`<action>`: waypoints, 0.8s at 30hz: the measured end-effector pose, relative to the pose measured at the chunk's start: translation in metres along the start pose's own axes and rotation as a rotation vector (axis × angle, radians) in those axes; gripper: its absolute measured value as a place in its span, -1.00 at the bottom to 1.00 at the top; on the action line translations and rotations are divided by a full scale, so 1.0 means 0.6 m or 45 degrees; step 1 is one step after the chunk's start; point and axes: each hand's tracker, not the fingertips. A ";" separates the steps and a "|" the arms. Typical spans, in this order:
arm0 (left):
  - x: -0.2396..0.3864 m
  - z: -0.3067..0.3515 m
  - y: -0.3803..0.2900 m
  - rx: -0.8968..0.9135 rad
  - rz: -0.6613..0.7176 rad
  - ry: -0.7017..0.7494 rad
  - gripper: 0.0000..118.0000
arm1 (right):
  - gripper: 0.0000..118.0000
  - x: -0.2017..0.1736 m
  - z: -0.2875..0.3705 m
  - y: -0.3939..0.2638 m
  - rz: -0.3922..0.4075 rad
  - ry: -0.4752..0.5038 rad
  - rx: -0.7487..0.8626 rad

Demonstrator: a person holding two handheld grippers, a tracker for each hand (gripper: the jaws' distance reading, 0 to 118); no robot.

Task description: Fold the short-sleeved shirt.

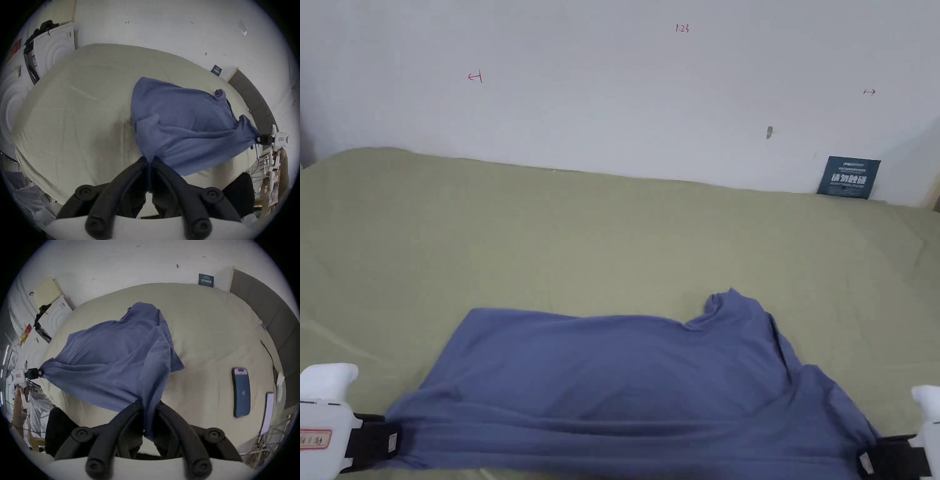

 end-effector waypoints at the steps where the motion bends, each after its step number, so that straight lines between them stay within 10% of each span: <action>1: 0.002 0.004 -0.011 -0.017 -0.017 -0.005 -0.90 | -0.83 -0.011 0.011 -0.018 -0.004 -0.001 -0.011; 18: -0.043 -0.064 -0.143 -0.186 0.068 -0.015 -0.79 | -0.73 0.011 -0.050 -0.164 -0.040 -0.045 -0.201; 20: -0.043 -0.054 -0.137 -0.204 0.062 0.024 -0.46 | -0.45 0.007 -0.041 -0.159 0.014 -0.102 -0.206; 22: -0.036 -0.027 -0.126 -0.215 0.068 0.078 0.68 | 0.65 0.004 -0.024 -0.153 0.063 -0.174 -0.201; 24: -0.035 0.003 -0.112 -0.153 0.077 0.064 0.77 | 0.71 -0.002 0.004 -0.140 0.055 -0.186 -0.141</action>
